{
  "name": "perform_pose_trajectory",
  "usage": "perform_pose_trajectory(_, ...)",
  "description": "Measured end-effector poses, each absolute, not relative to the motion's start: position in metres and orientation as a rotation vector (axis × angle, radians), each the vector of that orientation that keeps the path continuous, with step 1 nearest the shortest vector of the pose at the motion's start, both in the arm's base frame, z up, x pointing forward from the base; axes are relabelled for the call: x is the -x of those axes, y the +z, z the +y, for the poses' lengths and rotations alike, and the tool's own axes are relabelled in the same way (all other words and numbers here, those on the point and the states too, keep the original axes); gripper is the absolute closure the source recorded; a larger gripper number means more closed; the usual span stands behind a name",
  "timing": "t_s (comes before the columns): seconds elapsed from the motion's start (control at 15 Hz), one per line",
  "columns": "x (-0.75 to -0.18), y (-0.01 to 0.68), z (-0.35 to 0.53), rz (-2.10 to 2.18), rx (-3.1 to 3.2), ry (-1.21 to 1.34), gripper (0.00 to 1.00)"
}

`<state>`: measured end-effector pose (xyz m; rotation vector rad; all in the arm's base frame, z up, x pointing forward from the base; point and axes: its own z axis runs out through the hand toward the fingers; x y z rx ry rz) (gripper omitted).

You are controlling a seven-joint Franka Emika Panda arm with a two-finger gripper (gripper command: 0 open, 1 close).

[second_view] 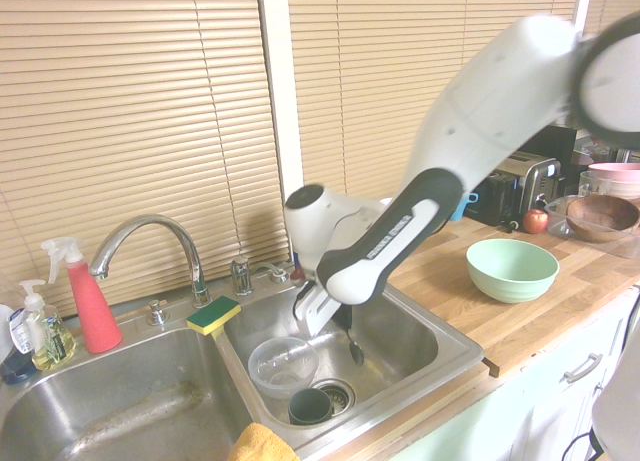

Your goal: Put the spoon into the sink

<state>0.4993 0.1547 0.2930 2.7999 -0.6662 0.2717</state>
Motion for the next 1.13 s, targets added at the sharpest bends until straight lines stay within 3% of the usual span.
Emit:
perform_pose_trajectory(0.47, -0.539, 0.225, 0.148, -0.733, -2.725, 0.124, 1.0)
perform_pose_trajectory(0.53, -0.539, 0.225, 0.147, -0.746, -2.716, 0.111, 0.0)
perform_pose_trajectory(1.13, -0.513, 0.255, 0.14, -0.742, -2.747, 0.191, 0.0)
